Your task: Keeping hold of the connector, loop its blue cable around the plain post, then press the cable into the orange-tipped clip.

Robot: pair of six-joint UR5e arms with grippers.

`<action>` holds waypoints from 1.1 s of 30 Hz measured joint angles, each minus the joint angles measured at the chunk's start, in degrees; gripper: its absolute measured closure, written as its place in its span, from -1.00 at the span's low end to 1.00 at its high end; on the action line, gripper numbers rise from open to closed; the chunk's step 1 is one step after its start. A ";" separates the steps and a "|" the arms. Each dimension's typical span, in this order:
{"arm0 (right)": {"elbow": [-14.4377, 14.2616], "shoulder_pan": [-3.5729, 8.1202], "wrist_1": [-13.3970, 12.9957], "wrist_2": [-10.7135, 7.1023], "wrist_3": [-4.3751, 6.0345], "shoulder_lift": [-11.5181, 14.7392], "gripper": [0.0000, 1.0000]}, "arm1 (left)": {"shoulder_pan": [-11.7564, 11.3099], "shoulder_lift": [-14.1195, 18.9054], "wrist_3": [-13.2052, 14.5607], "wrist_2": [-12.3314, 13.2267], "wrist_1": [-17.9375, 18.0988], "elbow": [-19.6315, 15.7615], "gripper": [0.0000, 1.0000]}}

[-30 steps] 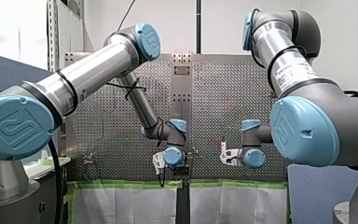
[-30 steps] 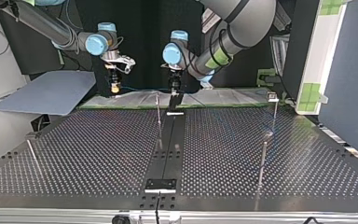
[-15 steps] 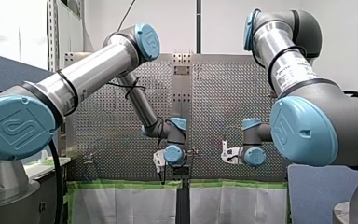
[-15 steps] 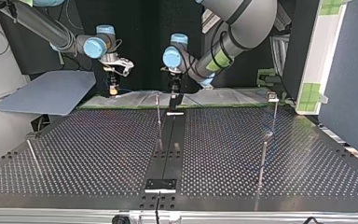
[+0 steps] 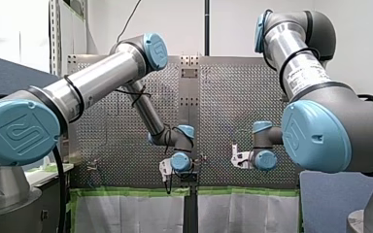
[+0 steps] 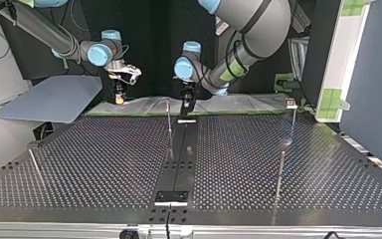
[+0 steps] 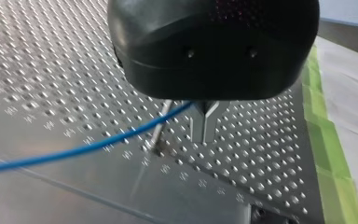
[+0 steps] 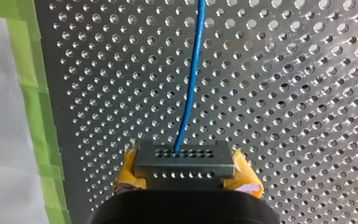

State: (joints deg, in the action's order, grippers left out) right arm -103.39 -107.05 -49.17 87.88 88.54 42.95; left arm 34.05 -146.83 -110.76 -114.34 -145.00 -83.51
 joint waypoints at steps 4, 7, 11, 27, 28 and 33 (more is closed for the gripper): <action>0.73 0.25 0.19 -0.07 0.00 0.00 1.00 | -0.72 -0.75 -0.05 0.12 -1.81 2.50 0.97; 1.39 0.55 0.22 -0.13 0.09 0.00 1.00 | -1.29 -0.86 -0.06 0.33 -2.69 4.06 0.97; 2.80 1.01 0.38 -0.27 0.30 0.00 1.00 | -2.15 -0.87 -0.06 0.90 -3.56 6.20 0.97; 9.01 3.37 3.28 -3.41 0.67 -0.08 1.00 | -5.35 -0.93 0.02 1.66 -7.08 10.11 0.97; 9.19 3.52 3.34 -3.56 0.68 -0.08 1.00 | -5.49 -0.93 0.04 1.65 -7.17 10.24 0.97; 9.70 4.16 3.43 -4.08 0.88 -0.19 1.00 | -5.85 -0.93 0.09 1.63 -7.44 10.67 0.97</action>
State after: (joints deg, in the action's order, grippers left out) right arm -93.70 -102.89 -45.75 83.80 89.43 42.76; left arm 28.20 -147.76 -110.67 -112.71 -152.43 -72.84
